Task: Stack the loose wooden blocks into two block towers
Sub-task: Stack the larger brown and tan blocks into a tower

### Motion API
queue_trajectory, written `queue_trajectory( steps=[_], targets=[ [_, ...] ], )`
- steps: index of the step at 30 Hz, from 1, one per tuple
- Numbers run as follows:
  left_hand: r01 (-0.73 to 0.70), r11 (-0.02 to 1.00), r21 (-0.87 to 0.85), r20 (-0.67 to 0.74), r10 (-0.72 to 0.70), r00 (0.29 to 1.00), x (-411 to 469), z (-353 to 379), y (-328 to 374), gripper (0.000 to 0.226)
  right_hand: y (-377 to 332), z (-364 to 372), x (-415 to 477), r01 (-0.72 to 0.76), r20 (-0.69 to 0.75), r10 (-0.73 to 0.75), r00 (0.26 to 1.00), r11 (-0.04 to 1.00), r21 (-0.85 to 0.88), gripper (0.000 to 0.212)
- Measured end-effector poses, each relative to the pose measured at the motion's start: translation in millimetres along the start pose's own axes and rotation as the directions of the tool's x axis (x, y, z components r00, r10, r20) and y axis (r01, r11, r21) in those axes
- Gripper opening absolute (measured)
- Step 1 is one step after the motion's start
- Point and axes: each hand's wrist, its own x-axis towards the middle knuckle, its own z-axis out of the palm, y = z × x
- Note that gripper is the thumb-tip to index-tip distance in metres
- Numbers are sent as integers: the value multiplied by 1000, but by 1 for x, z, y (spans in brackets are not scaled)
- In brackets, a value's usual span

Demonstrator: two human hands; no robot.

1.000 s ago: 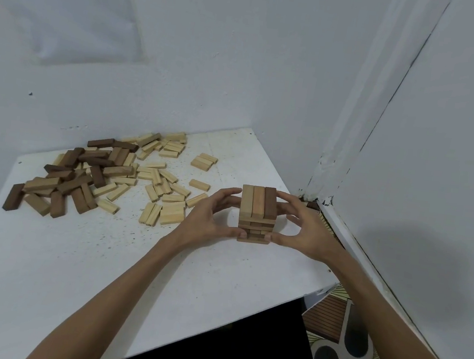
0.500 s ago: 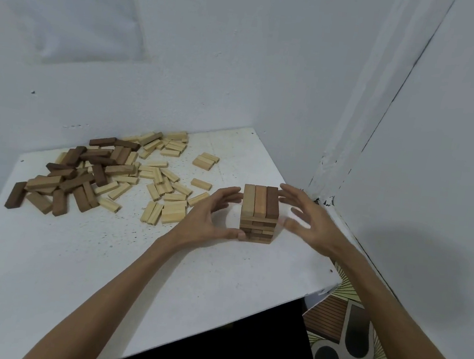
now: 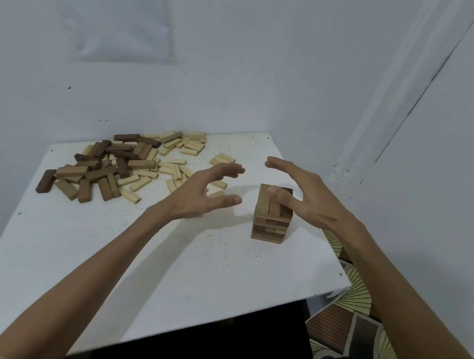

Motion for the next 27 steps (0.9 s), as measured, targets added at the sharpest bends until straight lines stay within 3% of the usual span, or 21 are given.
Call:
queue_trajectory(
  steps=[6,16,27],
  targets=[
    [4,998,67,-59,0,998,-14,-21,-4,52,-27,10,19,17,89,-12,996,998,-58,73],
    [99,979,177,-185,-66,981,-69,-74,-28,50,-83,55,62,206,228,-155,961,954,-218,68],
    [260,930,260,-309,-175,935,-134,-130,-61,42,-130,129,120,357,354,-275,894,914,-192,59]
  ],
)
